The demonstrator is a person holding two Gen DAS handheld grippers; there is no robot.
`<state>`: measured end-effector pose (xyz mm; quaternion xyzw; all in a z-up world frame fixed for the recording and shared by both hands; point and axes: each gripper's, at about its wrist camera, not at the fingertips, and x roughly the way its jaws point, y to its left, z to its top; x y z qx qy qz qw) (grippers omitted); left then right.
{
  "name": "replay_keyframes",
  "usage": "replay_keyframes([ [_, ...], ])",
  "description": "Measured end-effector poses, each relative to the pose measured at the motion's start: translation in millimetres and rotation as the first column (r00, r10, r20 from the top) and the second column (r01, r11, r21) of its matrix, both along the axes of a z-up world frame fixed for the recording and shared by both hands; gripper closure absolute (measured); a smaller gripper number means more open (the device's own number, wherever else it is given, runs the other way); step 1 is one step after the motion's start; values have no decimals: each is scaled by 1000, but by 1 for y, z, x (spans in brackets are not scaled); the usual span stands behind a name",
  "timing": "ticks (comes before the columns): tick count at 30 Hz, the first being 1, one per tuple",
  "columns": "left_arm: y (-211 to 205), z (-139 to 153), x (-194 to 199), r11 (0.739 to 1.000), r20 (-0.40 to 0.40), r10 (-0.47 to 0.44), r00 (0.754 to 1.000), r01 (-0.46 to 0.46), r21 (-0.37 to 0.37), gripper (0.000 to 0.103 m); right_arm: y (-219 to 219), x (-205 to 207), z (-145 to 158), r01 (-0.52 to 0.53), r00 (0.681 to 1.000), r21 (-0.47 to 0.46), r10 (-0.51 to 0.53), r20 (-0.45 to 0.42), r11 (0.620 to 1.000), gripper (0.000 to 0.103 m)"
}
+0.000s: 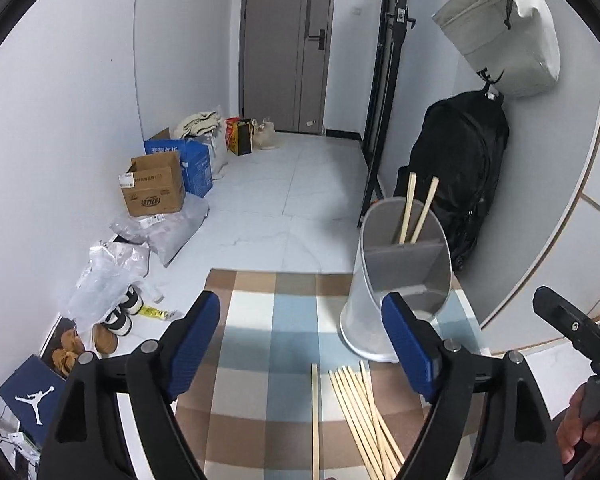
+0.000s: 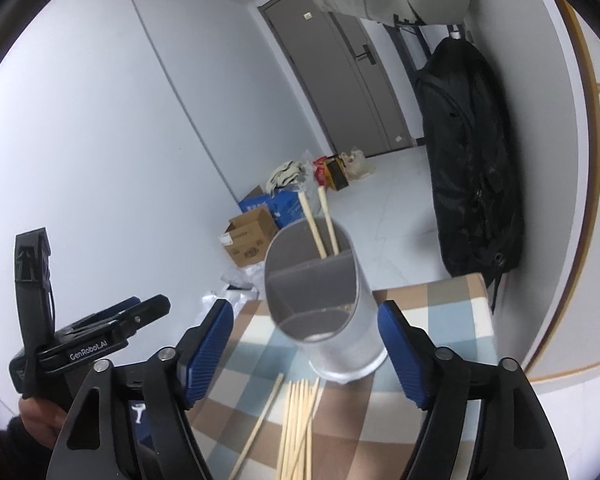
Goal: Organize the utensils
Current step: 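Move both tools back to the chopstick pile and grasp a chopstick with the left tool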
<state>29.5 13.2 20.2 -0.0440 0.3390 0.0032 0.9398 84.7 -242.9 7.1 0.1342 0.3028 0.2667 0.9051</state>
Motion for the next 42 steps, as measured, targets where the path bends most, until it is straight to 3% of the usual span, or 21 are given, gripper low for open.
replay_keyframes([
  [4, 2, -11, -4, 1000, -14, 7, 1000, -7, 13, 21, 5, -8, -6, -17, 1000, -8, 17, -1, 1000, 18],
  [8, 3, -20, -7, 1000, -17, 7, 1000, -6, 26, 11, 12, -10, -13, -34, 999, -33, 34, -2, 999, 11],
  [20, 15, -74, 9, 1000, -200, -17, 980, 22, 21, 11, 19, 0, -39, -17, 998, -77, 13, -57, 997, 0],
  [25, 8, -104, 20, 995, -336, -32, 941, 62, 77, 11, 18, 9, -46, -15, 996, -60, 10, -93, 998, 0],
  [29, 7, -119, 24, 995, -413, -34, 910, 70, 73, 11, 18, 15, -53, -23, 990, -36, 18, -139, 999, 0],
  [36, -1, -130, 38, 992, -472, -24, 881, 81, 100, 11, 22, 17, -56, -38, 987, -58, 29, -161, 998, 0],
  [42, -6, -141, 51, 990, -514, -11, 858, 82, 117, 20, 18, 20, -60, -17, 981, -54, 6, -192, 998, 0],
])
